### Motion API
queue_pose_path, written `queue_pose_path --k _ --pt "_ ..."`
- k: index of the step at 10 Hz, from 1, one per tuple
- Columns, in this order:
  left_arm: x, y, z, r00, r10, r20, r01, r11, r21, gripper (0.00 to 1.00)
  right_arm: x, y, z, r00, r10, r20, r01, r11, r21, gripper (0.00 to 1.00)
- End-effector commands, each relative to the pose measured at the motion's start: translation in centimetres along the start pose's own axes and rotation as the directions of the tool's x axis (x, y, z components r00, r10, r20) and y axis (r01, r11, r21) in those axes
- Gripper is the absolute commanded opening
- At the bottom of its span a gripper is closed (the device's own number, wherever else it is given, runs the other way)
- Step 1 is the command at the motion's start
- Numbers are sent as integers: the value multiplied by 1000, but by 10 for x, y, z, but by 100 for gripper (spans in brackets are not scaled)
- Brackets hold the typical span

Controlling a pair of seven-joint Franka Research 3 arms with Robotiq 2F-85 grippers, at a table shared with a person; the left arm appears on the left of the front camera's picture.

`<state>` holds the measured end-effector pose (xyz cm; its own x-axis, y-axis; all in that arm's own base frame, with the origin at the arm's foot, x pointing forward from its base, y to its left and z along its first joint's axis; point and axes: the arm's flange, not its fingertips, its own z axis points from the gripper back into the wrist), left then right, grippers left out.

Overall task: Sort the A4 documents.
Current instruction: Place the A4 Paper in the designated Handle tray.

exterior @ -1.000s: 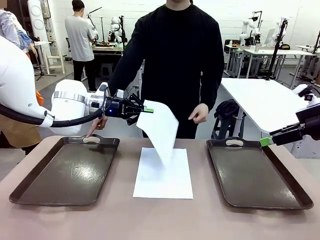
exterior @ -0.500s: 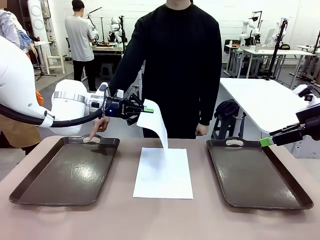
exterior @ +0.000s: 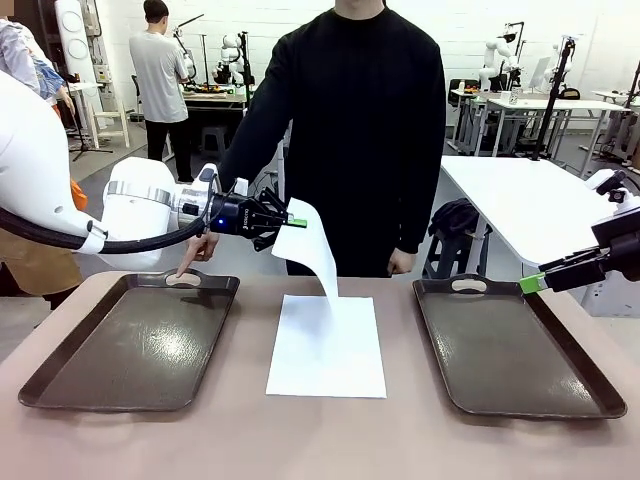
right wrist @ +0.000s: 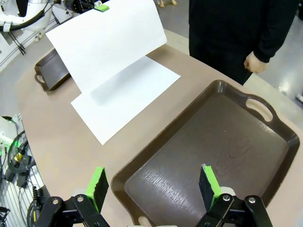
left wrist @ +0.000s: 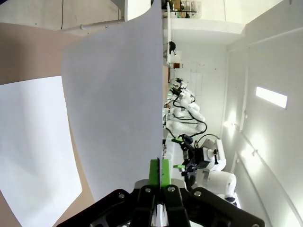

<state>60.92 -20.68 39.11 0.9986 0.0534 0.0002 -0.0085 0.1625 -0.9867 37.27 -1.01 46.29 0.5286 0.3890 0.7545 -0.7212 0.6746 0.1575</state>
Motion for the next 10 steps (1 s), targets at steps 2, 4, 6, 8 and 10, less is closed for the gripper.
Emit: queue_pose_path --k 2,4,6,8,10 --pt "-18 -14 16 987 -122 -106 135 982 135 1 3 -5 -3 1000 9 18 -9 1000 14 100" --pt "-44 -20 57 982 -156 -107 178 954 242 1 3 -5 -3 1000 9 18 -9 1000 14 100" --pt "-65 -15 100 987 -155 -33 156 919 362 1 3 -5 -3 1000 9 18 -9 1000 14 100" --pt "-81 -1 133 993 -120 -9 112 890 442 1 3 -5 -3 1000 9 18 -9 1000 14 100" --pt "-84 13 154 996 -86 10 70 866 495 1 3 -5 -3 1000 9 18 -9 1000 14 100"
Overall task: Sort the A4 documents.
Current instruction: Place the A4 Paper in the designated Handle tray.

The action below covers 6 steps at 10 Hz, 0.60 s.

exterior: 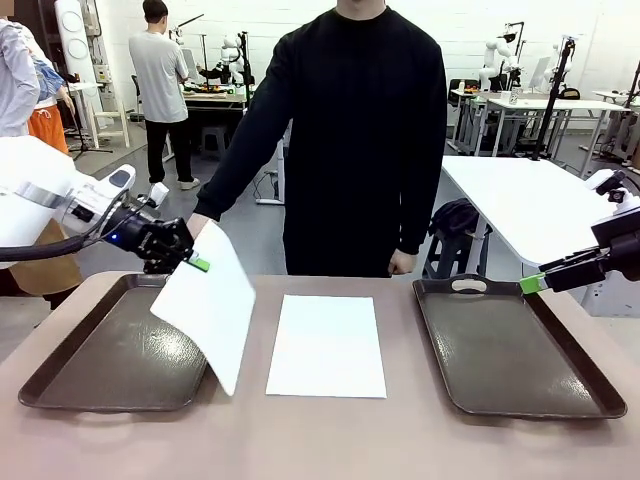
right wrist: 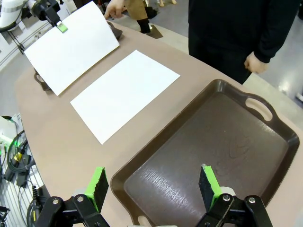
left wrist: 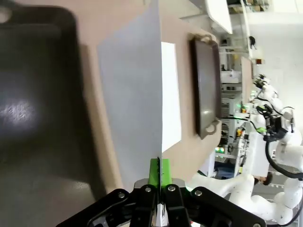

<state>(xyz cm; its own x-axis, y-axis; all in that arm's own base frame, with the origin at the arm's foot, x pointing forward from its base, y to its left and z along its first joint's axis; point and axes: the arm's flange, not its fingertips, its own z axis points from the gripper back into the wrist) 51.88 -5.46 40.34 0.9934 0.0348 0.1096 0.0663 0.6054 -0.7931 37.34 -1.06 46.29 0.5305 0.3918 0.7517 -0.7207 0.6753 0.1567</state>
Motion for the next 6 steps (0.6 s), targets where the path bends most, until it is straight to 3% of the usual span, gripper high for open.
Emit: queue_pose_path --k 1,6 --pt "1 8 1 999 45 5 -45 997 60 1 2 -4 -3 1000 8 22 -9 1000 15 100" --pt "27 55 43 992 110 53 -119 966 229 1 2 -4 -3 1000 8 22 -9 1000 15 100"
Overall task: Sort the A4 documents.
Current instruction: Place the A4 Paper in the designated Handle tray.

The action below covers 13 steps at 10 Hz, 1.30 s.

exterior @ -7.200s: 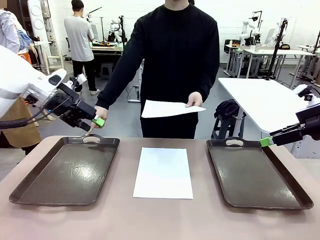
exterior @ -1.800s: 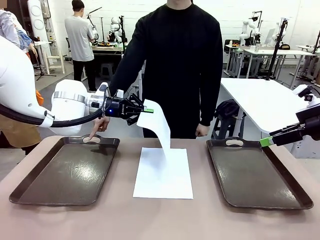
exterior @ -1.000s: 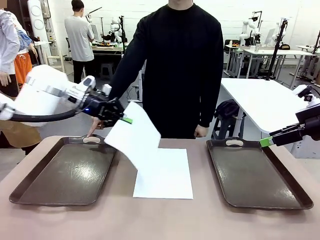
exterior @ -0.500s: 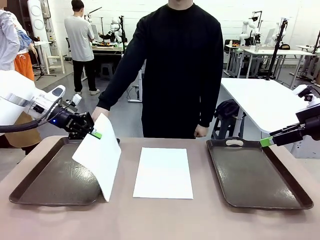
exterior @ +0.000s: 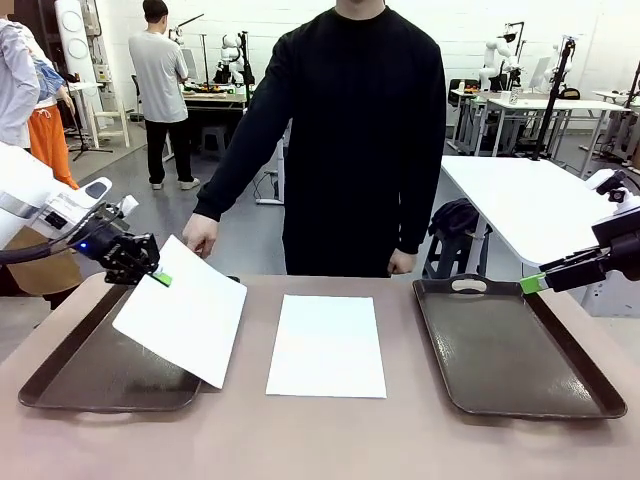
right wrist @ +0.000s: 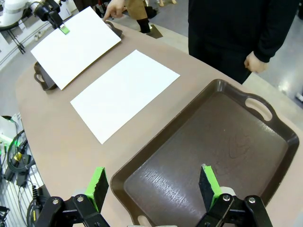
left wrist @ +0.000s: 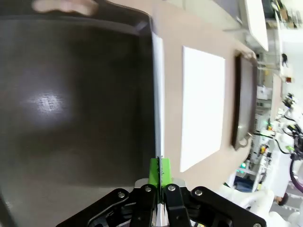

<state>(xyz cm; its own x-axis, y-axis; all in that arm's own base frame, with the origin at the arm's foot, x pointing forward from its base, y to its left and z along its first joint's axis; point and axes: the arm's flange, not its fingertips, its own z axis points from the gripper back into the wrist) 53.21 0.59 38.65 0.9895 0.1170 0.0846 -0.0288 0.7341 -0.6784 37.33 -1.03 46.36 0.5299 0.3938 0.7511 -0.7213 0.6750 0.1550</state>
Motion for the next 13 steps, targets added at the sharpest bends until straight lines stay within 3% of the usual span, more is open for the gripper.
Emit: queue_pose_path --k 1,5,10,12,13 --pt "25 9 8 999 35 -29 -32 994 103 1 2 -5 -4 1000 7 24 -7 1000 16 100" --pt "44 16 -6 997 5 -76 11 978 207 1 2 -5 -4 1000 7 24 -7 1000 16 100" --pt "38 31 -22 991 23 -133 23 944 330 1 2 -5 -4 1000 7 24 -7 1000 16 100" --pt "39 36 -30 995 11 -97 25 934 355 1 2 -5 -4 1000 7 24 -7 1000 16 100" --pt "36 41 -36 999 -2 -35 15 932 362 1 2 -5 -4 1000 7 24 -7 1000 16 100"
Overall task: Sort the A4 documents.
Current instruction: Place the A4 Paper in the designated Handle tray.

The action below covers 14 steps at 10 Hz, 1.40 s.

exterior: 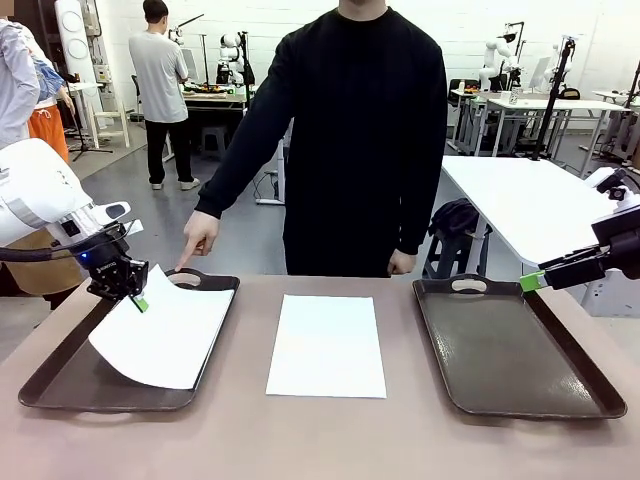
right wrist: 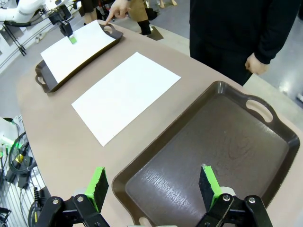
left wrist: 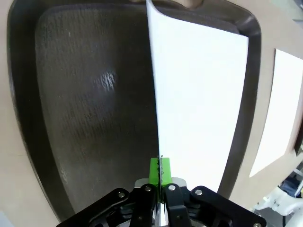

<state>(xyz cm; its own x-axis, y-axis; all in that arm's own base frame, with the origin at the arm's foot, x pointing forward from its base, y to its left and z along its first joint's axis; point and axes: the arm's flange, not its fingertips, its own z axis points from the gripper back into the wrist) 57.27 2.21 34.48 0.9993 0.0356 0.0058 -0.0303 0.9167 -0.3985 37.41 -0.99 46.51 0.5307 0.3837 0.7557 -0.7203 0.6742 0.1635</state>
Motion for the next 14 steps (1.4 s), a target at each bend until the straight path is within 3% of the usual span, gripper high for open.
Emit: queue_pose_path --k 1,3,4,5,6,7,8,9,10,11,12,13,14 --pt "-1 -1 -11 997 34 70 -37 999 37 1 0 -4 -4 1000 14 15 -14 1000 10 100" --pt "-1 -4 -10 997 58 55 -60 998 37 1 0 -4 -4 1000 14 15 -14 1000 10 100" --pt "-1 -5 -9 998 50 37 -51 998 43 19 0 -4 -4 1000 14 15 -14 1000 10 100" --pt "-2 -7 -6 999 40 20 -41 997 67 19 0 -4 -4 1000 14 15 -14 1000 10 100" --pt "-3 -6 -2 999 38 0 -38 996 78 37 0 -4 -4 1000 14 15 -14 1000 10 100" --pt "-3 -6 2 999 34 -7 -33 995 91 23 0 -4 -4 1000 14 15 -14 1000 10 100" --pt "-4 -6 6 999 32 -15 -30 994 105 56 0 -4 -4 1000 14 15 -14 1000 10 100" --pt "-4 -7 10 999 35 -23 -32 991 130 42 0 -4 -4 1000 14 15 -14 1000 10 100" --pt "-5 -6 13 999 38 -27 -34 987 158 76 0 -4 -4 1000 14 15 -14 1000 10 100" --pt "-5 -5 18 999 44 -21 -39 980 196 61 0 -4 -4 1000 14 15 -14 1000 10 100" --pt "-4 -5 22 999 45 -14 -41 977 211 95 0 -4 -4 1000 14 15 -14 1000 10 100" --pt "-3 -6 25 999 46 -6 -43 975 217 80 0 -4 -4 1000 14 15 -14 1000 10 100" --pt "-4 -6 29 999 45 0 -44 974 222 100 0 -4 -4 1000 14 15 -14 1000 10 100"
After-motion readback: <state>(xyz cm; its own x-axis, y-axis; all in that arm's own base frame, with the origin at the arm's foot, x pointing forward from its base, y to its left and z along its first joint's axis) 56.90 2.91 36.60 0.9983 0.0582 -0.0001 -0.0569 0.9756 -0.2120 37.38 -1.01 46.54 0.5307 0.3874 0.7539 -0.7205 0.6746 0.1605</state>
